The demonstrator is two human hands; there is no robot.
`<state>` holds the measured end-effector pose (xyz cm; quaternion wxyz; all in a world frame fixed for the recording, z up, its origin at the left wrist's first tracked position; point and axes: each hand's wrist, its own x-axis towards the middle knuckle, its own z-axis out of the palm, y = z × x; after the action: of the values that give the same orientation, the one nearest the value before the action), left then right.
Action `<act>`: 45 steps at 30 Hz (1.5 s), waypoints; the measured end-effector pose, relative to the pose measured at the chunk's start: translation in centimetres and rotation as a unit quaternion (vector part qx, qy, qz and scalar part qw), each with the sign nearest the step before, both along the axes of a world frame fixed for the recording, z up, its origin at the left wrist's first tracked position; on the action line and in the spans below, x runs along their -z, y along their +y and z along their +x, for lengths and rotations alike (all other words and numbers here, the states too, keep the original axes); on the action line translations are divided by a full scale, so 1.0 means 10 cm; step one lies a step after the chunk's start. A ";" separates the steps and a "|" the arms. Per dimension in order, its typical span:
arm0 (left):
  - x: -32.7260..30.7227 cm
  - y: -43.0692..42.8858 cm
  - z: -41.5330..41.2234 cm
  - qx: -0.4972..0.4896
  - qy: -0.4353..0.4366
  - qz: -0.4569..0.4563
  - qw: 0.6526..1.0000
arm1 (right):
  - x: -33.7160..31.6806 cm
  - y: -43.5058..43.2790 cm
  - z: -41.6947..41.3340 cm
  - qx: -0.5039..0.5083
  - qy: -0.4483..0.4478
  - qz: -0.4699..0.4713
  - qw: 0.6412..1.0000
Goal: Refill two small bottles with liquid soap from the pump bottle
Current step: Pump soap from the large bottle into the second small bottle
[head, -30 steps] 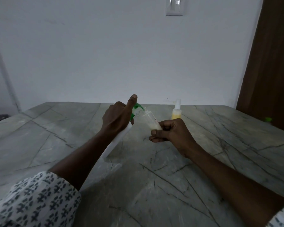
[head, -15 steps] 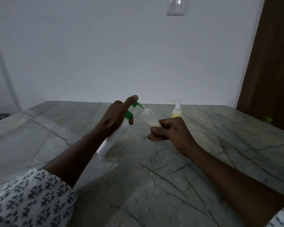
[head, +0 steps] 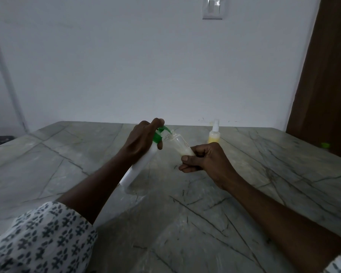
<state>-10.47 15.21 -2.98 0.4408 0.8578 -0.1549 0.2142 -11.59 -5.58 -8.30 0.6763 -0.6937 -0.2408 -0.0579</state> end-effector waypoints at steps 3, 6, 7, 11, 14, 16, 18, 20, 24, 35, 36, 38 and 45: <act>0.00 -0.01 0.00 -0.012 0.011 -0.002 1.000 | -0.02 -0.04 0.02 0.006 0.000 0.005 1.000; -0.02 -0.05 -0.02 -0.031 0.014 0.012 0.999 | -0.01 -0.06 0.04 0.010 -0.002 0.002 1.000; -0.02 -0.05 -0.02 -0.033 0.015 0.011 0.999 | 0.00 -0.06 0.04 0.010 -0.002 0.002 1.000; -0.02 -0.04 0.00 -0.023 0.016 -0.002 1.000 | 0.00 -0.05 0.04 0.009 -0.007 -0.001 1.000; -0.02 -0.03 0.01 -0.024 -0.009 0.020 0.999 | 0.02 -0.04 0.02 0.000 -0.010 -0.008 1.000; 0.00 -0.02 0.02 -0.025 -0.022 0.034 0.999 | 0.02 -0.03 0.01 -0.003 -0.011 -0.014 1.000; 0.00 -0.01 0.02 -0.028 -0.013 0.019 0.999 | 0.02 -0.02 0.00 -0.003 -0.012 -0.014 1.000; 0.01 -0.01 0.03 -0.036 -0.006 0.001 0.999 | 0.01 -0.03 0.00 0.002 -0.014 -0.010 1.000; 0.00 -0.04 0.01 -0.060 0.006 0.003 0.998 | -0.01 -0.04 0.00 0.024 -0.019 -0.018 0.999; 0.00 0.00 0.05 -0.035 -0.016 0.008 0.999 | -0.02 0.04 -0.04 0.041 -0.033 -0.060 0.997; 0.01 0.01 0.05 -0.036 -0.019 0.010 0.999 | -0.01 0.05 -0.04 0.038 -0.032 -0.062 0.997; 0.01 0.02 0.06 -0.034 -0.014 0.008 0.999 | -0.01 0.05 -0.04 0.032 -0.029 -0.059 0.997; 0.00 0.00 0.04 -0.040 0.020 0.014 0.999 | -0.04 -0.02 -0.02 0.001 -0.011 -0.027 1.000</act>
<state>-10.03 15.24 -3.02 0.4231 0.8734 -0.1149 0.2123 -11.82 -5.73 -7.89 0.6549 -0.7111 -0.2488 -0.0595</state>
